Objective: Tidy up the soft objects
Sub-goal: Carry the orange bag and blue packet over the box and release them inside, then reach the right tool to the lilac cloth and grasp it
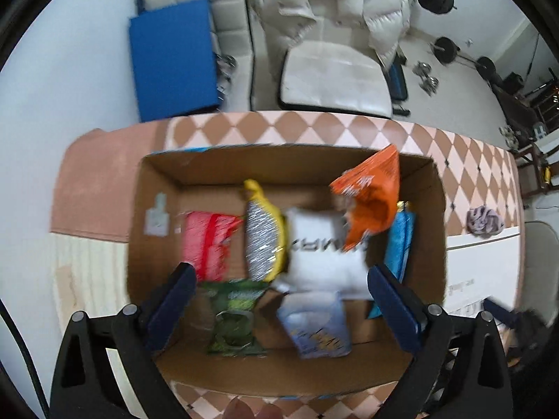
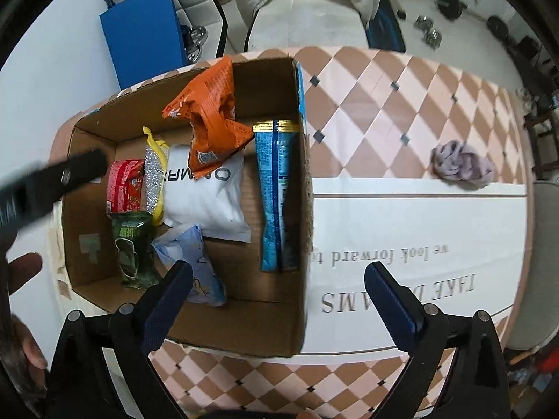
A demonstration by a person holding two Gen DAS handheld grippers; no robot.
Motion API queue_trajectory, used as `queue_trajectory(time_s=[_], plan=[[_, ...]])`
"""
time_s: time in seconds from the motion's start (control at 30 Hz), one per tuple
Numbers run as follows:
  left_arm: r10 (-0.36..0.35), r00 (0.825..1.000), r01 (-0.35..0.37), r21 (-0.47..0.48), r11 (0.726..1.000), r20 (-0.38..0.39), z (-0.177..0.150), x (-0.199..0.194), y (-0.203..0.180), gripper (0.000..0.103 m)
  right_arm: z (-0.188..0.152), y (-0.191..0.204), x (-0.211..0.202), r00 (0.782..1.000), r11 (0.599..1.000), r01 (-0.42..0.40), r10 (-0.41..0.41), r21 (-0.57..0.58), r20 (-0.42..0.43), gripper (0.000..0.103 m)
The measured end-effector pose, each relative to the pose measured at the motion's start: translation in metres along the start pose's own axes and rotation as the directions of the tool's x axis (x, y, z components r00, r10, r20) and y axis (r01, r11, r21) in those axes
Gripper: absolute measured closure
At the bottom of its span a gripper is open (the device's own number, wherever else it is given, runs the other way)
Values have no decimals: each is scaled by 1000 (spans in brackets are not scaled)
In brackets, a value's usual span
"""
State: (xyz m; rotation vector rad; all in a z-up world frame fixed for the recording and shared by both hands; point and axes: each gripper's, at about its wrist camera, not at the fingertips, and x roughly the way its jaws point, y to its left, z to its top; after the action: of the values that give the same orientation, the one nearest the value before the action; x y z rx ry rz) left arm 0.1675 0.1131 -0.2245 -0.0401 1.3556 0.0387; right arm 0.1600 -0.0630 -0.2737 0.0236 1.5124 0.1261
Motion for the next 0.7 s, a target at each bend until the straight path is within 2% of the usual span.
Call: queue_trajectory(time_s=[0.13, 0.3, 0.37, 0.5, 0.7], plan=[[17, 999, -16, -19, 1000, 46, -30, -19, 10, 2, -16, 2, -18, 998, 999, 39, -37, -23, 56, 0], [17, 996, -13, -40, 999, 87, -59, -44, 15, 2, -38, 5, -44, 993, 999, 33, -28, -39, 114, 0], [-3, 996, 7, -49, 999, 89, -69, -52, 15, 2, -50, 6, -54, 992, 999, 19, -14, -42, 128, 0], [8, 993, -3, -45, 999, 118, -87, -69, 12, 2, -67, 7, -69, 990, 999, -18, 25, -48, 141, 0], [-21, 992, 30, -68, 997, 127, -93, -81, 3, 2, -75, -1, -80, 987, 997, -61, 67, -45, 145, 0]])
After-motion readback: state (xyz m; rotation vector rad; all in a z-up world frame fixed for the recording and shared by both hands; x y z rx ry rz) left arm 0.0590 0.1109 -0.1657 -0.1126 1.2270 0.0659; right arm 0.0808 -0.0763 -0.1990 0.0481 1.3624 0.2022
